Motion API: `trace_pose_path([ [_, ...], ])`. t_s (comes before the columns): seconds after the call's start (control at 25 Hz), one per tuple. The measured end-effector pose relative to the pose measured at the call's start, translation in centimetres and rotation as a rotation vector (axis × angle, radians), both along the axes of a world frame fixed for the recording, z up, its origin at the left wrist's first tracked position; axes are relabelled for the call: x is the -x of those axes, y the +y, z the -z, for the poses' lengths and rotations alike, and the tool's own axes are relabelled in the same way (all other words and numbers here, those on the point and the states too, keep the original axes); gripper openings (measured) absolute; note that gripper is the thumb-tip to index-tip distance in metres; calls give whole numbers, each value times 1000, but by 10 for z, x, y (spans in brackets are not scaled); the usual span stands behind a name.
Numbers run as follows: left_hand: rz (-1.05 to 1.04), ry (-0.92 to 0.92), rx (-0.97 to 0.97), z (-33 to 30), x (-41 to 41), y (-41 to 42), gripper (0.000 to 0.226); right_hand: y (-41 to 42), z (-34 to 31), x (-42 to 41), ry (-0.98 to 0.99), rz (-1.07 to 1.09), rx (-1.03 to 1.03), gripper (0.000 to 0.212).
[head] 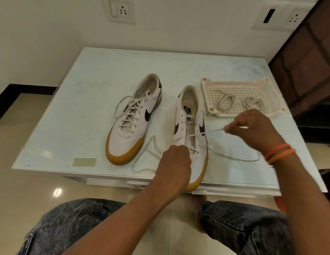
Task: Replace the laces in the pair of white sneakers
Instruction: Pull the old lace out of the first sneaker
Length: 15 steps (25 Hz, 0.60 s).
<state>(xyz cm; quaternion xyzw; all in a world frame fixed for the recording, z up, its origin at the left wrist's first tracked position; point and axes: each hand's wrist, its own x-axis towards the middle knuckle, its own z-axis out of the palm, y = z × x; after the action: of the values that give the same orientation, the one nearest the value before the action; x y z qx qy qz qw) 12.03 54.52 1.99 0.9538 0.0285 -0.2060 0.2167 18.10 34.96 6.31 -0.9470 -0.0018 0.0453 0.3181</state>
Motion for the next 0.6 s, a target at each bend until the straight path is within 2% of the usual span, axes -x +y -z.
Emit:
trace_pose_path([
  [0.12, 6, -5, -7, 0, -1, -1, 12, -25, 8, 4, 215, 78, 5, 10],
  [0.2, 15, -11, -18, -1, -1, -1, 15, -13, 19, 5, 125, 14, 89, 6],
  [0.28, 14, -15, -20, -2, -1, -1, 18, 16, 27, 7, 14, -90, 41, 18],
  [0.36, 0, -19, -15, -3, 1, -2, 21, 46, 33, 10, -1, -123, -45, 17],
  [0.6, -28, -5, -2, -4, 2, -1, 18, 50, 30, 8, 48, -134, 52, 13],
])
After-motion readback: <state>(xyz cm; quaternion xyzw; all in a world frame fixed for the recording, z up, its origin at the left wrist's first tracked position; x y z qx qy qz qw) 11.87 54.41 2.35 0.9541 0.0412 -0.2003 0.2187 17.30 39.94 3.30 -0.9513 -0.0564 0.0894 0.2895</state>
